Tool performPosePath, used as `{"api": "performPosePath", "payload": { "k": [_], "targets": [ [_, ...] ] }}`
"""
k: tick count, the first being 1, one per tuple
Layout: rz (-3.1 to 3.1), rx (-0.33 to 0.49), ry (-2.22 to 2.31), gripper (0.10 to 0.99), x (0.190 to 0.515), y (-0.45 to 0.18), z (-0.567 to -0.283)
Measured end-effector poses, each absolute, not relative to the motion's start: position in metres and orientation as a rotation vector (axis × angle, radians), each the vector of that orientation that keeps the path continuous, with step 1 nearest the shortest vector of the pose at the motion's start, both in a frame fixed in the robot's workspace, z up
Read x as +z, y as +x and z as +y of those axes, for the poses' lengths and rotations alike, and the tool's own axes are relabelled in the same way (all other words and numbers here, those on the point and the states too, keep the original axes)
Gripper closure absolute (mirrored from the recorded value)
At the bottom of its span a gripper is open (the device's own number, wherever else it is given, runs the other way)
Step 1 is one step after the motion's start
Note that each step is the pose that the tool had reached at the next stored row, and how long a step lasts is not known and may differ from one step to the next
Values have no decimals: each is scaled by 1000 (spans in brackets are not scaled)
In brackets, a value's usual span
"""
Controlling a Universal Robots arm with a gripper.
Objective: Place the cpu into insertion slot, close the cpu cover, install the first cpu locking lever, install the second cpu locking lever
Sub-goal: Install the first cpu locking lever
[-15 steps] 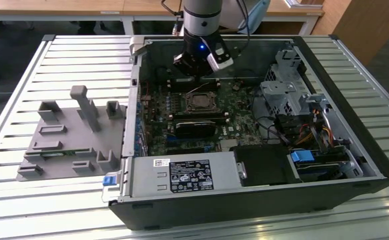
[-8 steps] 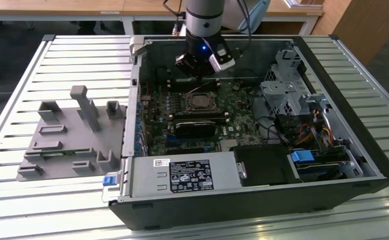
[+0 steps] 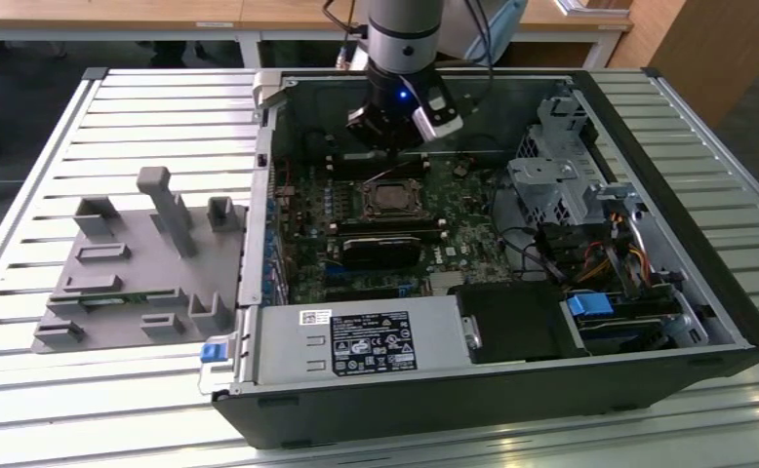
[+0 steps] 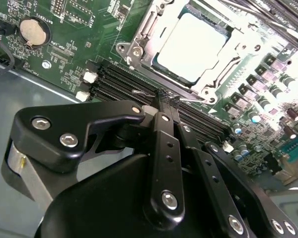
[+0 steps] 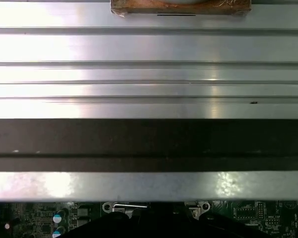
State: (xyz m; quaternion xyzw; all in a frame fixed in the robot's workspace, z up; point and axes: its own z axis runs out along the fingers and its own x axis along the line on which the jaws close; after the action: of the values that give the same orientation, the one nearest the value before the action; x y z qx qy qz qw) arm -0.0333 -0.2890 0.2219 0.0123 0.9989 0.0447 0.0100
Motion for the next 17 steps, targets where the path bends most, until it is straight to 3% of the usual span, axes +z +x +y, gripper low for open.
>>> {"api": "performPosePath", "payload": {
  "k": [17],
  "targets": [
    [3118,139,43,961,207,-16,-288]
  ]
}}
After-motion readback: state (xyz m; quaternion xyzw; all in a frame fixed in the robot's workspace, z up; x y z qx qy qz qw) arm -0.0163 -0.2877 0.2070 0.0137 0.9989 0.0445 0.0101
